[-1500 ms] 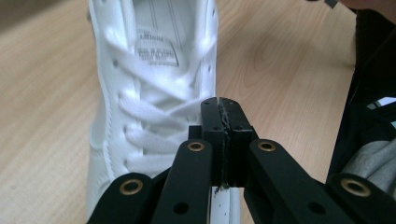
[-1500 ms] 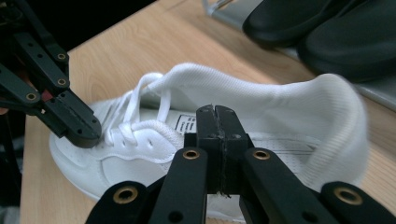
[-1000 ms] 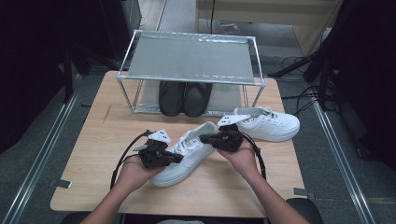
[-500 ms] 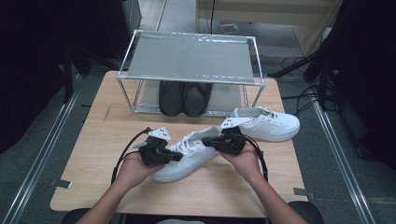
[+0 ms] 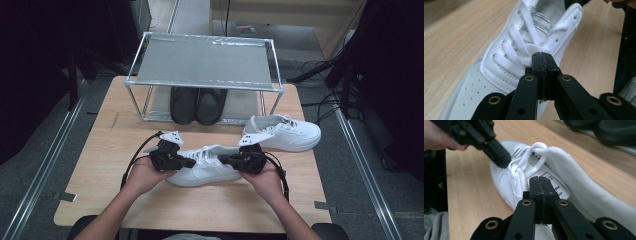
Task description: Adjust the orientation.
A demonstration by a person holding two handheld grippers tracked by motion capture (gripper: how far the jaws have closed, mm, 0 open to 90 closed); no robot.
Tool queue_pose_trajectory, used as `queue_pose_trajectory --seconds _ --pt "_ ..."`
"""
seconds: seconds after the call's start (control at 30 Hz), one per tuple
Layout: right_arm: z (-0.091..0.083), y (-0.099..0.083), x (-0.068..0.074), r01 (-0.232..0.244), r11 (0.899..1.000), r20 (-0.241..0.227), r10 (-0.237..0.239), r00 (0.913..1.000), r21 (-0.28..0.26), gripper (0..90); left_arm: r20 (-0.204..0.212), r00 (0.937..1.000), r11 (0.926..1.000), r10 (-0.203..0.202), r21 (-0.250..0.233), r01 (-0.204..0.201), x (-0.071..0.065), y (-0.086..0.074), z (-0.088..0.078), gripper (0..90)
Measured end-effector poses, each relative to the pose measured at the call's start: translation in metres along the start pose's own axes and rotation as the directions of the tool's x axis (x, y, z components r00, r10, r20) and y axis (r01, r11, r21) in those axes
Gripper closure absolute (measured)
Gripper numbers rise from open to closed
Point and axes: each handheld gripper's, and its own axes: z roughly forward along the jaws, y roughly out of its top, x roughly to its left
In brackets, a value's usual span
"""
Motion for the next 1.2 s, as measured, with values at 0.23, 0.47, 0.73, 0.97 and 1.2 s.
queue_pose_trajectory --seconds 0.23,0.47,0.73,0.97,1.2 --pt "-0.006 -0.008 0.011 0.009 1.000 0.015 -0.009 0.9998 -0.006 90.0 -0.004 0.9999 0.9999 0.011 0.010 -0.011 0.001 0.005 0.002 90.0" --pt "-0.012 -0.008 0.004 -0.007 1.000 0.019 0.007 0.9998 0.002 90.0 0.011 0.9999 0.9998 0.000 0.018 -0.001 0.002 0.006 -0.002 89.5" --pt "-0.023 -0.003 -0.006 -0.010 1.000 0.049 0.011 0.9987 -0.029 90.0 0.042 0.9991 0.9990 -0.007 -0.044 0.008 -0.008 0.004 -0.012 89.4" --pt "-0.025 0.005 -0.015 0.002 0.999 0.061 0.000 0.9981 -0.039 90.0 0.018 0.9998 0.9998 0.001 -0.019 0.000 -0.016 -0.003 -0.009 89.1" --pt "-0.021 0.010 -0.033 -0.019 0.999 0.066 0.021 0.9976 -0.031 90.0 0.014 0.9998 0.9999 0.013 -0.004 -0.013 -0.025 -0.011 -0.005 89.5"
